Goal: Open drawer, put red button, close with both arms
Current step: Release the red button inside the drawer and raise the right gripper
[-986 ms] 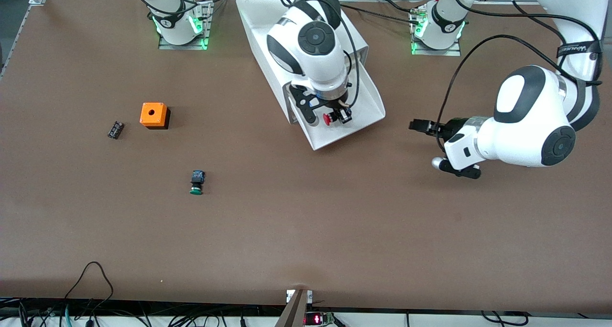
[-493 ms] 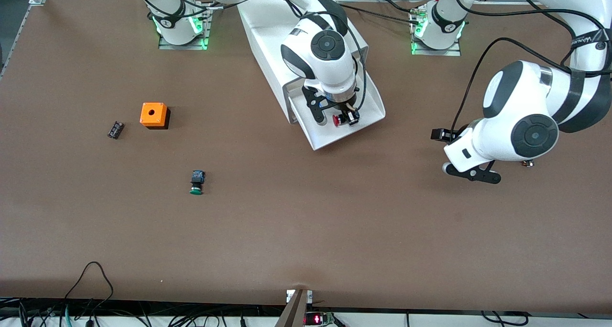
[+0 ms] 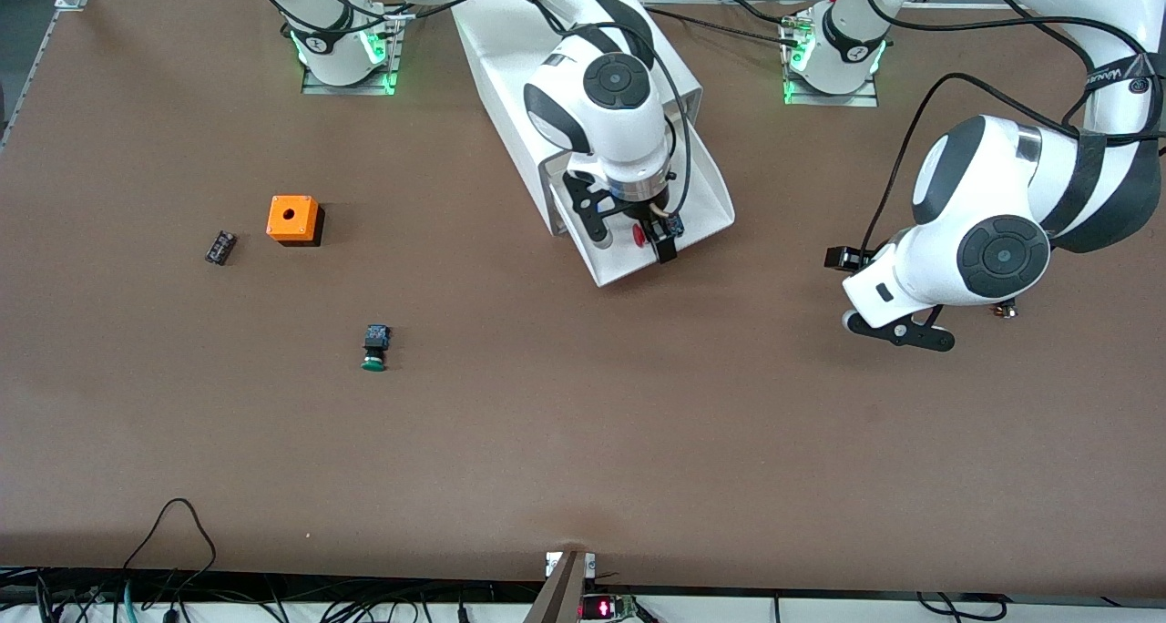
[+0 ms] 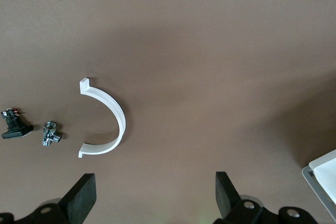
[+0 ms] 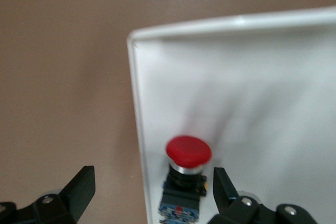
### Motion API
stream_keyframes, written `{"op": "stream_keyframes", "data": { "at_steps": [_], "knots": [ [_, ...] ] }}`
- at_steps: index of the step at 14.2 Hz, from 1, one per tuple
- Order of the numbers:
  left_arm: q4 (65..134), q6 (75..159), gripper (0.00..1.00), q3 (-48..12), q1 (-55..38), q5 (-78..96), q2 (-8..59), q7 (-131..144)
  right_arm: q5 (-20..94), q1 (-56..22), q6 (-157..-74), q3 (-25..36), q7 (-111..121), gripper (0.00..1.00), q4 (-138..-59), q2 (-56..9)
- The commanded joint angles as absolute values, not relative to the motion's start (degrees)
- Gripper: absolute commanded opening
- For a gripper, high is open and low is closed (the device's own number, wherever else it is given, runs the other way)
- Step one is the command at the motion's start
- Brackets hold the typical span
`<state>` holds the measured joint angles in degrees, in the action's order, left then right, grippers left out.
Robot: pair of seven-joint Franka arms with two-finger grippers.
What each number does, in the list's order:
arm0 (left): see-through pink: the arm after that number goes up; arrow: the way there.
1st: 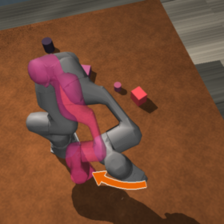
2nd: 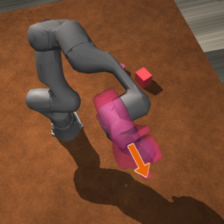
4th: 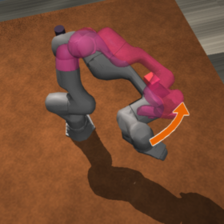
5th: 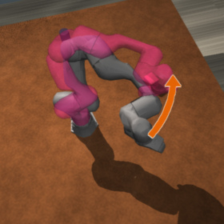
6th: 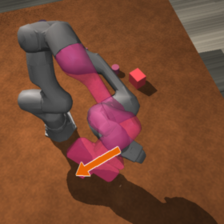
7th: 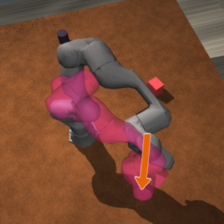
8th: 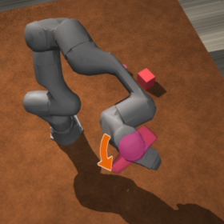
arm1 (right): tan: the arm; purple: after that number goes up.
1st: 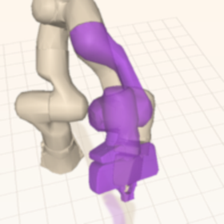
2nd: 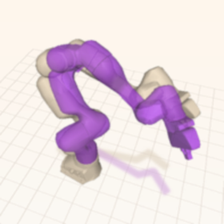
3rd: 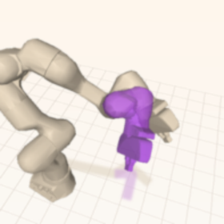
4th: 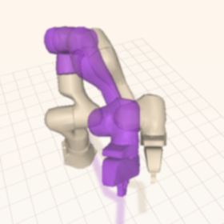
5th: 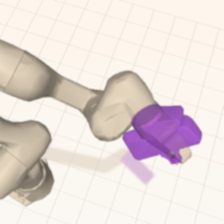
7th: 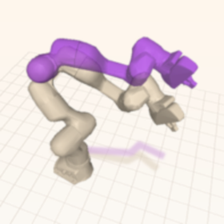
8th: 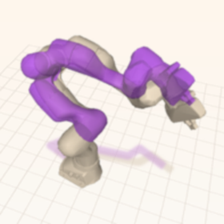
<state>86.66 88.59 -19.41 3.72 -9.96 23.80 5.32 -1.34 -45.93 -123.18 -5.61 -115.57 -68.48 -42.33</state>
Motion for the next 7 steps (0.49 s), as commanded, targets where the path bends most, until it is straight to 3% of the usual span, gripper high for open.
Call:
{"op": "stream_keyframes", "data": {
  "at_steps": [1, 7],
  "knots": [
    [86.0, 87.7, 1.0, -19.2, 3.4, -11.1, 24.0, 5.7, -1.3, -41.2, -121.8, -6.0, -107.8, 1.0, -69.3, -38.6],
    [86.0, 87.7, 1.0, -19.2, 3.3, -10.9, 24.0, 6.0, 2.9, -30.3, -115.8, -6.0, -90.8, 1.0, -69.7, -33.8]
  ]
}}
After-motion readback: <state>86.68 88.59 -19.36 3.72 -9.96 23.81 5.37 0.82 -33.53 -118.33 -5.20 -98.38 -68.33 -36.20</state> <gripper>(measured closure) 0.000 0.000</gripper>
